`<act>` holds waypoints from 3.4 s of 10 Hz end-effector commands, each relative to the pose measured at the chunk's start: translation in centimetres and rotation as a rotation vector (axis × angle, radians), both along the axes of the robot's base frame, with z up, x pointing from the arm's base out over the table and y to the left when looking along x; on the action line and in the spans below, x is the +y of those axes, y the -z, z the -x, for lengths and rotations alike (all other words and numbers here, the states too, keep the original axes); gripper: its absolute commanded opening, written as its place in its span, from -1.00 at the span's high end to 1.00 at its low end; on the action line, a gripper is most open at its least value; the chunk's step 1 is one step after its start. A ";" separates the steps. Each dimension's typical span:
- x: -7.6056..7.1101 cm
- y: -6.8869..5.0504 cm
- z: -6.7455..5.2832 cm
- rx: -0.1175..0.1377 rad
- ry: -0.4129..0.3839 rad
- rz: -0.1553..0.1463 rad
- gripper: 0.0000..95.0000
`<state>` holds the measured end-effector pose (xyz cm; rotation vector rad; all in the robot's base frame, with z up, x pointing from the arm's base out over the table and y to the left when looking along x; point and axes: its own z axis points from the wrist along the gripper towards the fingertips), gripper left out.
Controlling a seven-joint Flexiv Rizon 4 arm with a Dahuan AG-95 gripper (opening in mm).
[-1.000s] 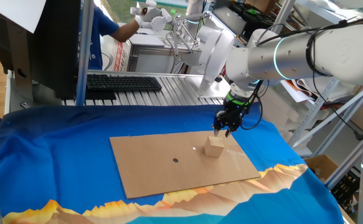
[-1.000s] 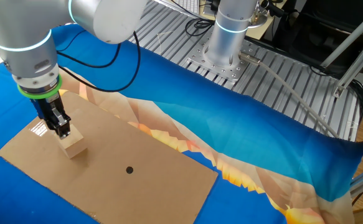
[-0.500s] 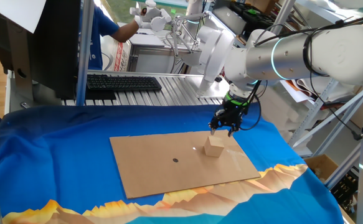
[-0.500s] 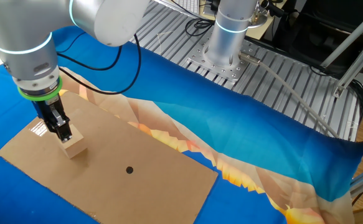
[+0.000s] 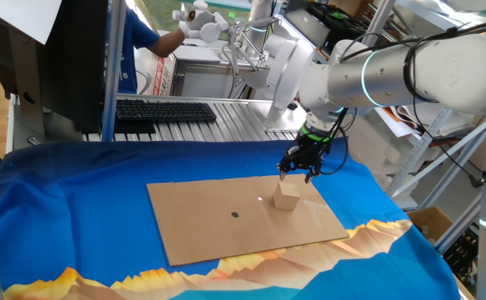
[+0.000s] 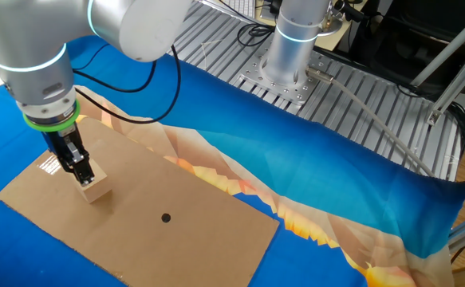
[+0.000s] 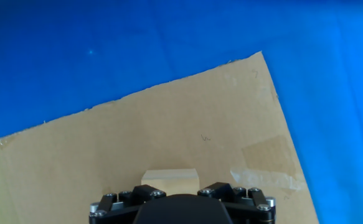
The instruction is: Hold a small block with the gripper and sweep it from left to right on the table
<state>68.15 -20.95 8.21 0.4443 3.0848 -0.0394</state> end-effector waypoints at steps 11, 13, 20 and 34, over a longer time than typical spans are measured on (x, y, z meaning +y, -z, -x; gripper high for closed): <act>1.3 1.5 0.7 -0.008 0.038 -0.008 -0.60; 1.4 1.6 0.7 -0.011 0.040 -0.011 -0.60; 1.6 2.5 0.7 -0.017 0.036 -0.014 -0.60; 1.4 4.8 0.8 -0.031 0.019 -0.015 -0.60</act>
